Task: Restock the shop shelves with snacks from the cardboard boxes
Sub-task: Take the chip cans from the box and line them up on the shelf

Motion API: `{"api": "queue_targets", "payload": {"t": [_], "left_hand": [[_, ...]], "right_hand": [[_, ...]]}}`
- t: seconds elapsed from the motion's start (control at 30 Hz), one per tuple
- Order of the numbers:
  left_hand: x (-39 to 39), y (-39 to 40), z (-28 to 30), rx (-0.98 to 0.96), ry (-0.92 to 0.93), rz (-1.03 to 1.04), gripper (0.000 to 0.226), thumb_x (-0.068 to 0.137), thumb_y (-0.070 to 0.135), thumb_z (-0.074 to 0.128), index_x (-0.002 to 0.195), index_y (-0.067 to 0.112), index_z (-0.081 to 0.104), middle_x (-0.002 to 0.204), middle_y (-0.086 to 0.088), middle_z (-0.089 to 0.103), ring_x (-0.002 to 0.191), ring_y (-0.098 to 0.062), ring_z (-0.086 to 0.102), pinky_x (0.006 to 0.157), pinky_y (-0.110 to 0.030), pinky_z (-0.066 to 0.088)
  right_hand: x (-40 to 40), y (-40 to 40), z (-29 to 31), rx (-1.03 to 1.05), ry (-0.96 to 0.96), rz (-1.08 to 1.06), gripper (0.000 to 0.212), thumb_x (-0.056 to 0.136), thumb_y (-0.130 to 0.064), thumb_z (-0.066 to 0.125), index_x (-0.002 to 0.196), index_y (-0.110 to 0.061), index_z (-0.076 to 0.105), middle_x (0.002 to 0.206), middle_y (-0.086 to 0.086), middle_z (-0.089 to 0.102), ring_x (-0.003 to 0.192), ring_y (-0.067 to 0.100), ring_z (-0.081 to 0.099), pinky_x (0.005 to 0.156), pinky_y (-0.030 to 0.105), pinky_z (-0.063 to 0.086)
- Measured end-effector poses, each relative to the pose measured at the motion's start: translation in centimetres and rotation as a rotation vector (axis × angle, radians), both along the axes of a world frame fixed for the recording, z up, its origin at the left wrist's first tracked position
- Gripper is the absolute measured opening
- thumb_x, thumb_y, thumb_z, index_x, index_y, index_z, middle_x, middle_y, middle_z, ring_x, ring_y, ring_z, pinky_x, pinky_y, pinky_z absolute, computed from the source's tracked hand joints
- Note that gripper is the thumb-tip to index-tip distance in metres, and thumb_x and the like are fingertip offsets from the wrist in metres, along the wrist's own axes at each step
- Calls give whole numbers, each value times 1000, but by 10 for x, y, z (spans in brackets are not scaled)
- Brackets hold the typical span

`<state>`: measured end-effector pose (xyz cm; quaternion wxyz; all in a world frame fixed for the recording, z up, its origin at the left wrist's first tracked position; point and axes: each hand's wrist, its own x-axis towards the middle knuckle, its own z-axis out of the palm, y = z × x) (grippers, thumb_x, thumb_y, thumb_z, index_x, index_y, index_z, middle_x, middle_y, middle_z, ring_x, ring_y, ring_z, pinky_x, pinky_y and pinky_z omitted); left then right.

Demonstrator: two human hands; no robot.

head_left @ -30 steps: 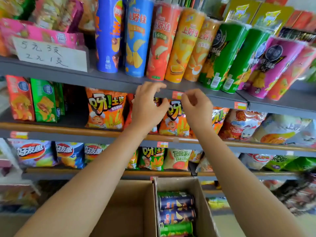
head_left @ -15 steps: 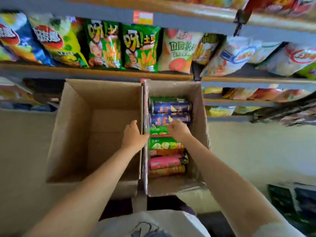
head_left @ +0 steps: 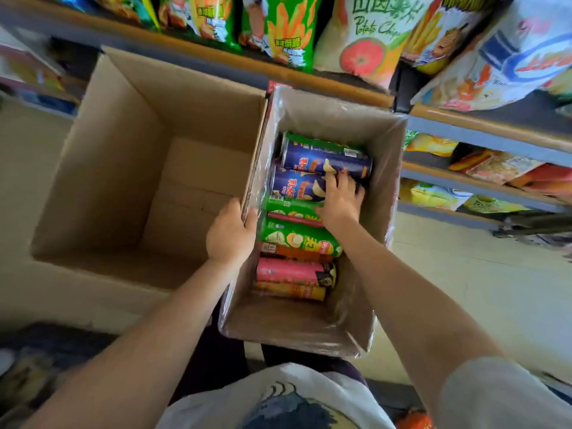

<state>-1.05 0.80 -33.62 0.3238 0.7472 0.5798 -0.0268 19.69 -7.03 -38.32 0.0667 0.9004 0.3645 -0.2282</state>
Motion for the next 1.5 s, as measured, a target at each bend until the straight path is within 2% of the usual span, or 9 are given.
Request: {"api": "queue_targets", "payload": {"t": [0.13,0.23,0.43,0.5,0.67,0.87,1.03,1.4,1.5], "left_hand": [[-7,-2,10,383,-146,-109,45,88,20,64,129,3,55,129,-20,51,121,-36,47,100,-42,43],[4,-11,31,446,-384,-172,21,87,18,59,105,9,64,106,-7,60,98,-20,55,79,-27,48],[68,-18,42,-895,-459,371,66,74,69,68,122,24,64,115,0,68,102,-17,65,88,-42,57],[83,-17,31,-1005,-649,550,79,57,68,78,124,30,63,114,2,72,99,-18,69,92,-44,55],[87,-13,9,-970,-682,688,41,79,38,82,114,24,65,102,-3,76,86,-22,74,71,-34,56],[72,-19,1,-921,-675,688,21,86,29,77,104,24,66,93,-1,76,73,-16,72,62,-27,56],[60,-23,-1,-920,-669,678,31,83,31,79,110,21,66,98,-6,77,83,-26,73,84,-43,58],[49,-15,64,-914,-785,660,28,91,45,64,103,20,68,82,0,77,66,-15,72,67,-30,55],[53,-1,108,-869,-887,600,42,93,54,55,107,17,69,83,-3,77,63,-17,71,60,-27,57]], "right_hand": [[4,7,-4,-114,-189,180,81,86,-24,71,151,-20,23,149,17,31,138,35,30,115,52,27],[8,7,0,-71,-40,161,84,77,-33,79,144,-15,31,144,13,42,134,33,39,108,49,36],[-18,-19,52,407,641,-425,55,76,-39,81,115,-21,47,101,-5,70,88,18,68,75,34,52],[-18,-20,70,500,756,-477,32,86,-45,69,106,-24,57,95,-9,72,85,11,67,81,36,53],[41,9,84,431,410,-345,29,98,-36,56,103,-11,70,103,6,69,97,22,63,84,35,48],[84,47,16,-12,141,28,70,88,-38,71,145,-17,37,144,11,44,132,33,41,111,51,35],[88,49,-12,-99,7,144,84,77,-38,80,146,-20,35,144,9,43,133,32,39,114,52,30],[17,-13,118,533,1184,-717,20,95,-28,65,94,-9,70,79,8,74,66,13,69,68,28,58],[2,-31,165,705,1187,-878,63,99,-44,52,43,-17,64,45,1,57,40,6,55,48,16,47]]}}
